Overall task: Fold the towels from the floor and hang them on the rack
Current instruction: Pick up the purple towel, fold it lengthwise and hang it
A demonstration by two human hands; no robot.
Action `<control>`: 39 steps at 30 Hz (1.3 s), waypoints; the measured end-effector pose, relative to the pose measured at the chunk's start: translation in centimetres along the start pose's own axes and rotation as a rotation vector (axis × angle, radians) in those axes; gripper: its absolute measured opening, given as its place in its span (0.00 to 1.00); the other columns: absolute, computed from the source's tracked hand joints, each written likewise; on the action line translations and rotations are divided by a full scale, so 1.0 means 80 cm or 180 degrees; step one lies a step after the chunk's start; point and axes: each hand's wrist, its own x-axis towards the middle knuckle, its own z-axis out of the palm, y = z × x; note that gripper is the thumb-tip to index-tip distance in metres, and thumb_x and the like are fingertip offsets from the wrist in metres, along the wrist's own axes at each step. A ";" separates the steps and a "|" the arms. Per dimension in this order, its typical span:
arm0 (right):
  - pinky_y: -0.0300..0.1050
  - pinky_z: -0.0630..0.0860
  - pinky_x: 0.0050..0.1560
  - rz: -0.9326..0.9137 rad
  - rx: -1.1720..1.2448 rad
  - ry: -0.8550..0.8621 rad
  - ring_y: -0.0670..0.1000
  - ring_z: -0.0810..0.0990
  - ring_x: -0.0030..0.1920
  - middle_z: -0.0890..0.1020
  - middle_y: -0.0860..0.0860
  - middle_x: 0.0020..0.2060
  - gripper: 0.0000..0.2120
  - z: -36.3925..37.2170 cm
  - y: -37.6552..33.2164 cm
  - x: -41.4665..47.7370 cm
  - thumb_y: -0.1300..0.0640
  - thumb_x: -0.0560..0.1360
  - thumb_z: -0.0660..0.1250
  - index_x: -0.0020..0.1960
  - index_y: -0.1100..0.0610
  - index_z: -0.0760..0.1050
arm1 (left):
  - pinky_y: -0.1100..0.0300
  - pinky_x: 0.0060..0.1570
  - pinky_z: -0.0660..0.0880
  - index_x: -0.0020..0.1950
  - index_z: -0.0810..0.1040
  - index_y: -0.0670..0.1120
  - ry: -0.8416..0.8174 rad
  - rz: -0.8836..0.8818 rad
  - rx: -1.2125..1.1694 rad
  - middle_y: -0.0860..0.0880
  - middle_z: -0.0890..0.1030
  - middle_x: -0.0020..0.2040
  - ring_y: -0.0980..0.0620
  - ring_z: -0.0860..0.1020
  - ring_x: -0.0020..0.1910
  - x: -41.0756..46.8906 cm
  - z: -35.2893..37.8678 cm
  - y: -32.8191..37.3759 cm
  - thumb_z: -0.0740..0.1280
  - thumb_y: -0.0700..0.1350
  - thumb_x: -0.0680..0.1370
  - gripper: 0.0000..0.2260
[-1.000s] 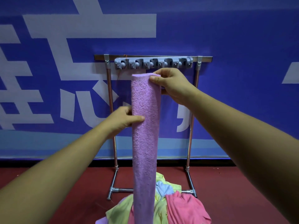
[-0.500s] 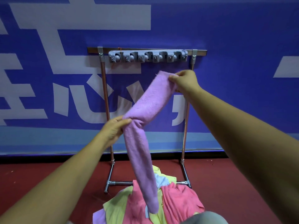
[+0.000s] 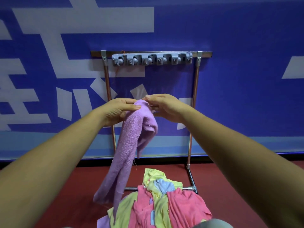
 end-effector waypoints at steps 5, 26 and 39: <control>0.43 0.76 0.44 -0.0063 -0.0915 0.0019 0.52 0.76 0.42 0.80 0.55 0.40 0.05 0.015 -0.009 0.008 0.59 0.77 0.71 0.44 0.60 0.81 | 0.59 0.50 0.79 0.60 0.82 0.44 -0.0061 0.0046 0.0051 0.43 0.84 0.54 0.48 0.81 0.50 -0.004 -0.012 -0.003 0.75 0.44 0.70 0.19; 0.46 0.75 0.47 0.0435 -0.0736 0.0131 0.53 0.77 0.40 0.79 0.53 0.37 0.08 -0.028 0.031 0.010 0.69 0.75 0.65 0.44 0.59 0.79 | 0.67 0.40 0.76 0.54 0.78 0.38 -0.0253 0.0334 -0.0158 0.51 0.83 0.36 0.57 0.80 0.36 -0.023 -0.028 0.009 0.63 0.39 0.76 0.09; 0.37 0.75 0.37 -0.0159 -0.0079 -0.0239 0.47 0.78 0.35 0.80 0.52 0.36 0.03 0.024 -0.011 0.085 0.63 0.77 0.69 0.45 0.61 0.76 | 0.58 0.54 0.77 0.58 0.81 0.39 -0.0389 -0.0441 0.1610 0.42 0.84 0.53 0.51 0.81 0.49 -0.002 -0.112 0.024 0.75 0.56 0.70 0.25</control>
